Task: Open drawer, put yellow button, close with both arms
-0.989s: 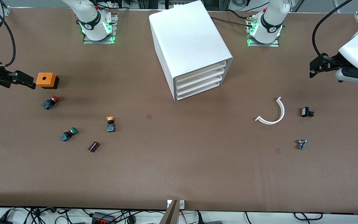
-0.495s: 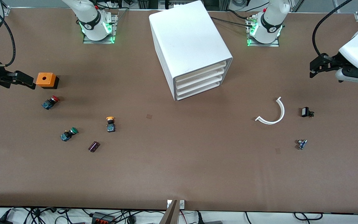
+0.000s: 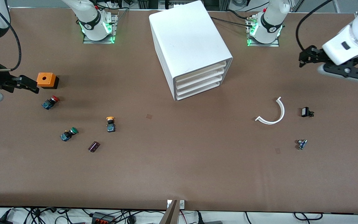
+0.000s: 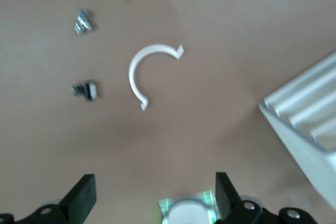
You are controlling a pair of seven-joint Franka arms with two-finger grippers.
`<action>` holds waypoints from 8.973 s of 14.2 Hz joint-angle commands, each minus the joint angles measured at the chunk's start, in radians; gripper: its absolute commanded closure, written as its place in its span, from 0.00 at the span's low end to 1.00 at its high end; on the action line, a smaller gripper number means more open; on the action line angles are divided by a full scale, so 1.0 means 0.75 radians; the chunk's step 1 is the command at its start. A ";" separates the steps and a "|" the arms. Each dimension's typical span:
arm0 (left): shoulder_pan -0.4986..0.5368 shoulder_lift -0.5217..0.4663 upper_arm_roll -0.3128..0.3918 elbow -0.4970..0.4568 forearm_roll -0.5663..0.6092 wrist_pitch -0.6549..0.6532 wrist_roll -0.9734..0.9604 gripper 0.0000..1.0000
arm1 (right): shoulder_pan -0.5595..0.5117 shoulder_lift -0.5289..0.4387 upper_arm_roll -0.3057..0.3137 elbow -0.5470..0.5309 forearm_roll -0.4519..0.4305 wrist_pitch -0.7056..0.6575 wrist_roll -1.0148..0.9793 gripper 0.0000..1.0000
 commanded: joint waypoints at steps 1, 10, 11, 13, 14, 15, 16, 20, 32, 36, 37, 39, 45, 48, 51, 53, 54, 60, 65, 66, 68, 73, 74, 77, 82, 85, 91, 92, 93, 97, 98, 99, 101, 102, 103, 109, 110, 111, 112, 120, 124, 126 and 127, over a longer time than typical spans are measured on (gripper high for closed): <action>0.001 0.077 -0.008 0.082 -0.151 -0.213 0.004 0.00 | 0.039 0.045 0.003 -0.013 -0.012 0.027 -0.012 0.00; 0.028 0.480 -0.012 0.060 -0.932 -0.141 0.214 0.00 | 0.237 0.362 0.003 -0.013 0.000 0.234 0.008 0.00; -0.009 0.515 -0.028 0.055 -0.947 -0.057 0.276 0.00 | 0.249 0.403 0.003 -0.017 0.000 0.266 0.033 0.00; -0.034 0.617 -0.039 0.051 -1.071 0.037 0.376 0.00 | 0.280 0.483 0.007 -0.023 0.010 0.342 0.068 0.00; -0.038 0.670 -0.039 0.051 -1.120 0.046 0.419 0.00 | 0.296 0.516 0.011 -0.023 0.051 0.373 0.068 0.00; -0.044 0.697 -0.039 0.039 -1.157 0.060 0.478 0.00 | 0.303 0.546 0.011 -0.023 0.098 0.405 0.068 0.00; -0.054 0.689 -0.041 -0.028 -1.192 0.107 0.532 0.00 | 0.307 0.575 0.011 -0.023 0.117 0.432 0.066 0.00; -0.056 0.681 -0.094 -0.245 -1.401 0.214 0.800 0.22 | 0.346 0.663 0.011 -0.023 0.115 0.543 0.074 0.00; -0.044 0.691 -0.172 -0.464 -1.469 0.234 1.060 0.43 | 0.376 0.794 0.011 -0.019 0.117 0.631 0.172 0.00; -0.050 0.697 -0.172 -0.466 -1.467 0.236 1.105 0.78 | 0.374 0.809 0.011 -0.019 0.117 0.633 0.172 0.07; -0.052 0.701 -0.172 -0.466 -1.467 0.236 1.105 0.86 | 0.374 0.809 0.011 -0.019 0.117 0.633 0.170 0.20; -0.046 0.703 -0.170 -0.460 -1.467 0.236 1.105 0.94 | 0.374 0.809 0.011 -0.017 0.117 0.631 0.172 0.52; -0.001 0.873 -0.139 -0.221 -1.442 0.271 1.093 0.95 | 0.374 0.794 0.009 0.060 0.107 0.619 0.158 0.92; -0.001 0.959 -0.092 -0.078 -1.440 0.273 1.082 0.94 | 0.378 0.739 0.009 0.138 0.105 0.610 0.145 0.92; -0.003 0.965 -0.055 -0.043 -1.438 0.273 1.080 0.89 | 0.437 0.708 0.011 0.287 0.117 0.588 0.145 0.95; 0.001 0.961 -0.053 -0.041 -1.440 0.271 1.040 0.69 | 0.495 0.694 0.013 0.377 0.121 0.555 0.147 0.95; 0.003 0.959 -0.051 -0.039 -1.438 0.271 1.019 0.24 | 0.531 0.692 0.013 0.420 0.119 0.507 0.154 0.97; 0.081 0.890 -0.045 -0.018 -1.434 0.132 0.835 0.00 | 0.803 0.684 0.009 0.742 0.111 0.173 0.403 0.97; 0.101 0.824 -0.053 0.249 -1.130 -0.025 0.255 0.00 | 1.016 0.700 0.007 0.779 0.107 0.164 0.664 0.98; 0.099 0.824 -0.059 0.315 -1.022 -0.064 0.138 0.00 | 1.041 0.702 0.009 0.779 0.109 0.169 0.687 0.98; 0.085 0.816 -0.067 0.435 -0.787 -0.136 -0.052 0.00 | 1.094 0.704 0.011 0.781 0.115 0.162 0.716 0.98; -0.001 0.795 -0.072 0.507 -0.241 -0.149 -0.147 0.00 | 1.170 0.800 0.013 0.878 0.117 0.160 0.765 1.00; -0.031 0.795 -0.072 0.509 -0.087 -0.102 -0.165 0.00 | 1.176 0.839 0.013 0.919 0.117 0.171 0.789 1.00; -0.056 0.795 -0.070 0.518 0.092 -0.003 -0.166 0.00 | 1.197 0.886 0.011 0.948 0.117 0.185 0.804 1.00; -0.019 0.863 -0.047 0.628 0.086 0.256 -0.180 0.00 | 1.205 0.927 0.009 0.950 0.117 0.209 0.804 1.00; -0.009 0.863 -0.047 0.624 0.086 0.291 -0.184 0.00 | 1.213 0.947 0.011 0.948 0.117 0.224 0.810 0.80; 0.001 0.859 -0.047 0.608 0.082 0.291 -0.202 0.00 | 1.221 0.937 -0.005 0.952 0.113 0.210 0.816 0.00; 0.003 0.857 -0.047 0.608 0.082 0.289 -0.202 0.00 | 1.213 0.923 -0.003 0.957 0.115 0.209 0.816 0.00; 0.005 0.855 -0.049 0.608 0.078 0.289 -0.202 0.00 | 1.203 0.903 -0.003 0.959 0.117 0.207 0.816 0.00; -0.001 0.818 -0.061 0.524 -0.075 0.330 -0.283 0.00 | 1.111 0.827 -0.007 0.963 0.117 0.155 0.814 0.00; -0.011 0.802 -0.067 0.479 -0.076 0.379 -0.399 0.00 | 1.076 0.807 -0.011 0.963 0.113 0.108 0.816 0.00; -0.031 0.783 -0.086 0.432 -0.076 0.428 -0.532 0.00 | 1.033 0.790 -0.017 0.963 0.109 0.061 0.814 0.00; -0.093 0.779 -0.119 0.381 -0.074 0.502 -0.747 0.00 | 0.923 0.764 -0.036 0.959 0.105 0.017 0.782 0.00; -0.142 0.779 -0.119 0.356 -0.072 0.538 -0.831 0.00 | 0.858 0.741 -0.034 0.948 0.103 -0.017 0.749 0.00; -0.177 0.779 -0.119 0.340 -0.072 0.553 -0.889 0.00 | 0.802 0.739 -0.034 0.942 0.103 -0.048 0.702 0.00; -0.242 0.771 -0.233 0.262 -0.090 0.551 -1.108 0.00 | 0.479 0.741 -0.034 0.889 0.101 -0.095 0.559 0.00; -0.242 0.759 -0.265 0.236 -0.090 0.559 -1.145 0.00 | 0.428 0.739 -0.034 0.891 0.105 -0.116 0.516 0.00; -0.242 0.752 -0.284 0.223 -0.090 0.565 -1.182 0.00 | 0.393 0.735 -0.034 0.891 0.103 -0.132 0.483 0.00; -0.242 0.734 -0.300 0.199 -0.090 0.578 -1.212 0.00 | 0.366 0.735 -0.034 0.891 0.103 -0.144 0.471 0.00; -0.238 0.558 -0.437 -0.104 -0.090 0.723 -1.313 0.00 | 0.139 0.596 -0.026 0.761 0.113 -0.138 0.416 0.00; -0.220 0.554 -0.515 -0.143 -0.094 0.715 -1.333 0.00 | 0.043 0.449 -0.017 0.599 0.109 -0.134 0.309 0.00; -0.218 0.552 -0.538 -0.167 -0.094 0.715 -1.335 0.00 | -0.012 0.373 -0.015 0.536 0.107 -0.136 0.230 0.00; -0.212 0.552 -0.546 -0.168 -0.096 0.709 -1.335 0.00 | -0.043 0.338 -0.001 0.515 0.105 -0.142 0.175 0.00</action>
